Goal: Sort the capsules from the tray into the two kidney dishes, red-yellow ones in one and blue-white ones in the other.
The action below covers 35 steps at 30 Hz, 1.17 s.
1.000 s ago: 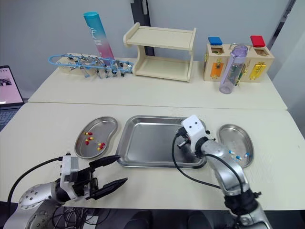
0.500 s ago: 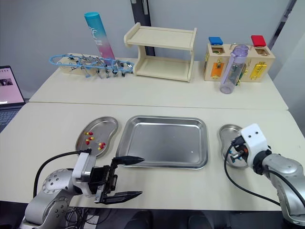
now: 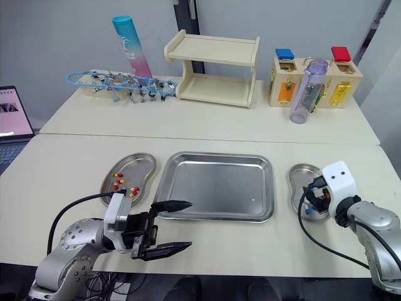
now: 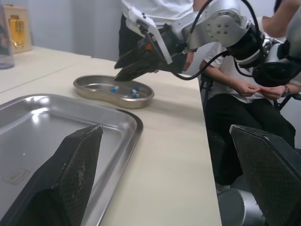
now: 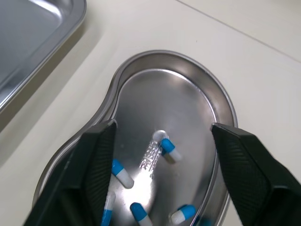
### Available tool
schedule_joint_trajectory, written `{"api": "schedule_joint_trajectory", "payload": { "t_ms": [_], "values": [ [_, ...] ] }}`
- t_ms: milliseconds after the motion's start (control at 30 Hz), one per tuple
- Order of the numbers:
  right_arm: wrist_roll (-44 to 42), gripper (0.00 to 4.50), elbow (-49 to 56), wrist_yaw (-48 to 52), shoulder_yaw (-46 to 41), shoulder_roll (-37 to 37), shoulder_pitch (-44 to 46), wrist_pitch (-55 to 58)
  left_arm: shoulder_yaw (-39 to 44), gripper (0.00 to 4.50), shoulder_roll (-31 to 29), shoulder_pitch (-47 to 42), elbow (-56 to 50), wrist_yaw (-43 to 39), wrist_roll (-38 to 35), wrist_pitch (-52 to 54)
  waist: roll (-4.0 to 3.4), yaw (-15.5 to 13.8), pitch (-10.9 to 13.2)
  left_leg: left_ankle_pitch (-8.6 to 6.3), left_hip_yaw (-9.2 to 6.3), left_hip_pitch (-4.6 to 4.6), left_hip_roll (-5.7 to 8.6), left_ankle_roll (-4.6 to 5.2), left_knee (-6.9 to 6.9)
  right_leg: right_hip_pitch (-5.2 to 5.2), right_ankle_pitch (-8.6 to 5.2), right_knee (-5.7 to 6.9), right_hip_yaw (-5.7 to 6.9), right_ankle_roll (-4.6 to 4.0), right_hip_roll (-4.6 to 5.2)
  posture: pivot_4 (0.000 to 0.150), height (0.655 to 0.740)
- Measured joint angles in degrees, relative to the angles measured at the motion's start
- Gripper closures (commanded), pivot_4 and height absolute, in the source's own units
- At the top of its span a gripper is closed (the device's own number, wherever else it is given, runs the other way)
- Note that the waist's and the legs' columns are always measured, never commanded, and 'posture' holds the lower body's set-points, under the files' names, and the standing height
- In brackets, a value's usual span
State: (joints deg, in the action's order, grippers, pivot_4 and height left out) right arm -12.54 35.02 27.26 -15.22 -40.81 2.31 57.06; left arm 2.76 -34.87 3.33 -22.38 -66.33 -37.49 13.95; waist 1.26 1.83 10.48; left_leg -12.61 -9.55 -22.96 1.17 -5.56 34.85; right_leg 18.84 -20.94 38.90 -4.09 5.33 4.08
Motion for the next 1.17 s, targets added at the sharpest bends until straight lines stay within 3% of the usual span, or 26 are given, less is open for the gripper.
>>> {"api": "schedule_joint_trajectory", "payload": {
  "t_ms": [133,400,567,600,900,1167],
  "values": [
    [-1.71,1.14,-0.74,8.39,-3.82,-4.14,-5.48,-11.10,5.14,0.00,-5.79,2.47,-0.84,8.45,2.56,6.29,0.02,0.02,0.02,0.00,-0.01,0.01,-0.01,0.01,-0.02,-0.01,0.00,-0.03,0.01,0.01,-0.01,0.150,0.7400],
    [-4.57,1.14,-12.73,33.92,-15.33,-14.41,-17.66,-35.82,23.22,0.00,-12.96,9.61,4.52,13.57,5.12,9.10,0.04,0.06,0.09,-0.01,0.04,0.11,-0.01,0.00,0.01,-0.14,-0.01,-0.06,0.03,0.00,0.02,0.150,0.7400],
    [-4.51,0.04,-23.67,47.23,-18.52,-23.38,-21.62,-39.07,31.28,0.00,-19.24,13.82,20.36,10.68,11.16,5.29,0.02,0.20,0.13,-0.01,0.13,0.10,-0.03,0.00,-0.02,-0.11,-0.02,-0.16,0.00,-0.02,0.03,0.150,0.7400],
    [-4.44,0.04,-25.63,48.72,-18.58,-24.77,-21.57,-39.31,31.38,0.00,-20.29,15.00,22.68,9.69,12.45,4.44,0.02,0.22,0.13,-0.01,0.14,0.10,-0.04,0.00,-0.02,-0.12,-0.03,-0.20,0.00,-0.03,0.03,0.150,0.7400],
    [-1.92,0.04,-34.35,50.61,-16.59,-26.83,-17.55,-47.62,31.37,0.00,-22.93,17.14,29.64,10.95,19.57,6.52,0.06,0.08,0.18,-0.02,0.13,0.04,-0.04,-0.01,-0.08,-0.10,-0.02,-0.26,0.01,-0.02,0.06,0.150,0.7400],
    [-1.73,0.04,-35.30,50.22,-15.40,-26.69,-17.40,-49.74,31.52,0.00,-22.27,16.34,29.85,10.89,19.95,6.68,0.06,0.08,0.18,-0.02,0.13,0.05,-0.05,-0.01,-0.09,-0.10,-0.02,-0.25,0.02,-0.02,0.06,0.150,0.7400]
  ]
}}
